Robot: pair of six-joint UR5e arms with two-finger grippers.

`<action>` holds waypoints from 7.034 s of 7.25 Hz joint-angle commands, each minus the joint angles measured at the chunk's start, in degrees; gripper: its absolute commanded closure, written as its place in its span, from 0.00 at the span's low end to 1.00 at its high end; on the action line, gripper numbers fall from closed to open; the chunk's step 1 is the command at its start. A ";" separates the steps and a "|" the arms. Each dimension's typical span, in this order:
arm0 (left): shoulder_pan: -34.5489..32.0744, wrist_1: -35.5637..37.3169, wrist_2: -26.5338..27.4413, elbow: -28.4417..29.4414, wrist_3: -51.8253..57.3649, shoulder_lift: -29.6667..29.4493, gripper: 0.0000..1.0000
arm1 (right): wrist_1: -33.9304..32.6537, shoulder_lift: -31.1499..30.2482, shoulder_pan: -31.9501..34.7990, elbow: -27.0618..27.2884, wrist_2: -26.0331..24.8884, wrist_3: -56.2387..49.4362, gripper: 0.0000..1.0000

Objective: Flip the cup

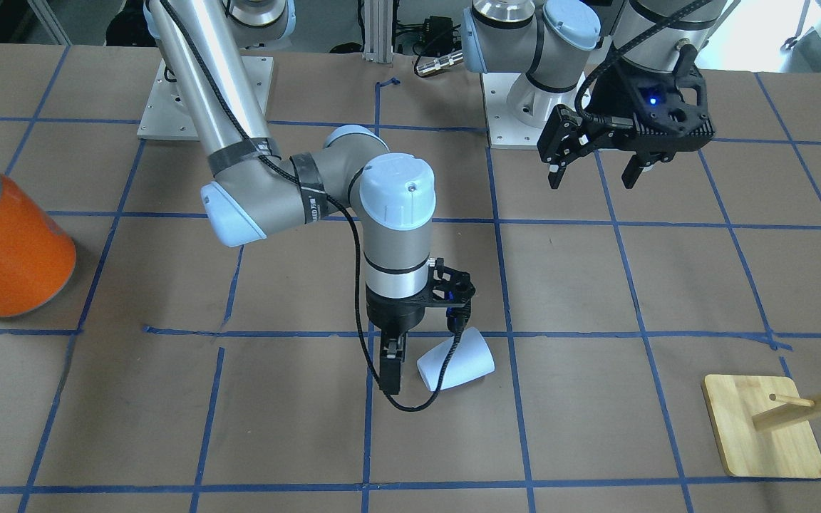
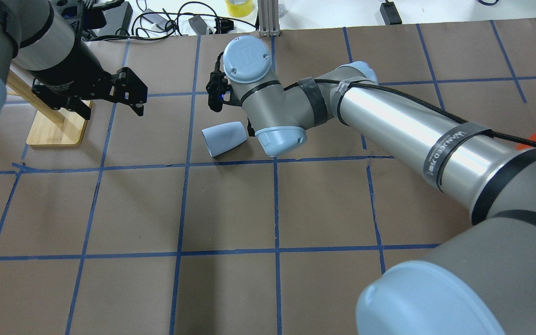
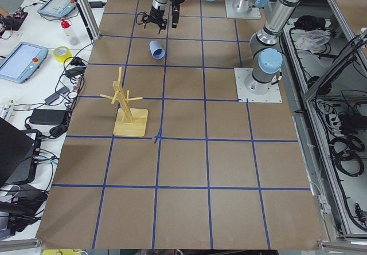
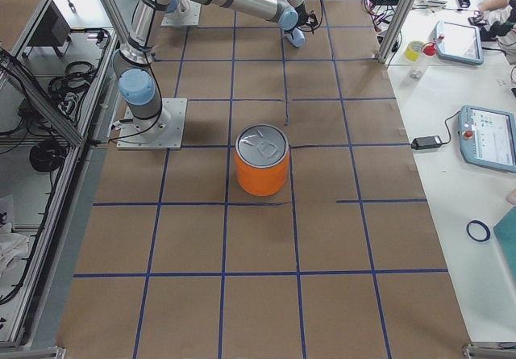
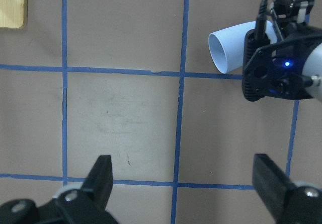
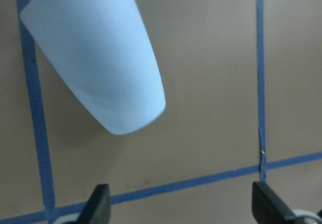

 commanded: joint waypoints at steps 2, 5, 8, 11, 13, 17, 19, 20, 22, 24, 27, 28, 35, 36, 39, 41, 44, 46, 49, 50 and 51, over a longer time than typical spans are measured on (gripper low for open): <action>2.46 -0.15 -4.89 1.78 0.75 -4.36 0.00 | 15.94 -8.68 -10.00 0.00 0.32 13.80 0.00; 2.81 2.82 -14.19 1.78 6.08 -15.16 0.00 | 24.25 -14.57 -19.61 0.09 4.97 22.19 0.00; 4.65 15.20 -25.27 -1.80 5.78 -24.66 0.00 | 36.11 -23.62 -20.15 0.18 4.45 51.37 0.00; 4.92 21.48 -33.86 -5.60 2.00 -30.57 0.00 | 39.63 -26.55 -21.11 0.09 4.46 53.88 0.00; 5.01 21.56 -41.08 -6.22 1.02 -32.24 0.00 | 39.46 -26.98 -21.64 0.09 5.59 54.57 0.00; 4.92 21.74 -45.16 -5.78 0.58 -34.27 1.00 | 39.55 -27.34 -24.26 0.00 5.59 56.77 0.00; 4.83 23.83 -44.98 -5.08 -4.31 -32.69 1.00 | 39.63 -27.51 -24.90 0.09 4.98 56.95 0.00; 4.83 28.81 -44.98 -4.64 -10.52 -32.86 1.00 | 39.55 -27.51 -24.90 0.09 4.98 56.87 0.00; 3.78 30.10 -35.37 1.39 -17.42 -32.69 1.00 | 39.28 -27.60 -24.90 0.09 4.62 56.52 0.00; 2.20 25.90 -18.35 6.95 -7.07 -33.04 1.00 | 39.72 -27.60 -24.90 0.17 4.71 56.52 0.00; 2.10 18.48 1.65 12.07 14.87 -34.44 1.00 | 39.81 -27.69 -24.81 0.18 4.71 56.52 0.00; 2.10 18.75 2.47 12.07 18.21 -34.88 1.00 | 40.16 -27.69 -24.98 0.18 4.62 57.04 0.00; 2.54 15.07 5.73 13.12 17.89 -37.70 1.00 | 40.08 -27.60 -25.07 0.18 4.54 56.43 0.00; 2.54 15.06 6.08 13.21 17.98 -37.61 0.34 | 40.08 -27.60 -25.07 0.18 4.45 56.17 0.00; 2.37 15.06 5.65 12.95 18.07 -33.94 0.00 | 40.16 -27.60 -25.16 0.18 4.45 56.25 0.00; 1.14 12.79 1.73 12.16 17.98 -25.87 0.00 | 40.16 -27.69 -25.07 0.26 4.36 56.25 0.00; -1.48 9.26 1.16 7.61 12.76 -12.43 0.02 | 40.16 -27.69 -25.07 0.26 4.36 56.16 0.00; -2.02 6.62 0.47 3.39 11.04 -5.47 0.02 | 40.25 -27.69 -25.07 0.26 4.27 56.08 0.00; -5.79 3.04 2.38 4.93 -1.68 -4.91 0.02 | 40.86 -27.69 -25.07 0.35 3.92 56.43 0.00; -6.24 -1.07 2.74 8.08 -9.01 -6.04 0.02 | 44.52 -27.86 -24.81 0.35 3.40 56.51 0.00; -6.42 -3.20 2.22 9.77 -9.78 -6.75 0.00 | 44.91 -28.56 -24.81 0.18 3.48 56.60 0.00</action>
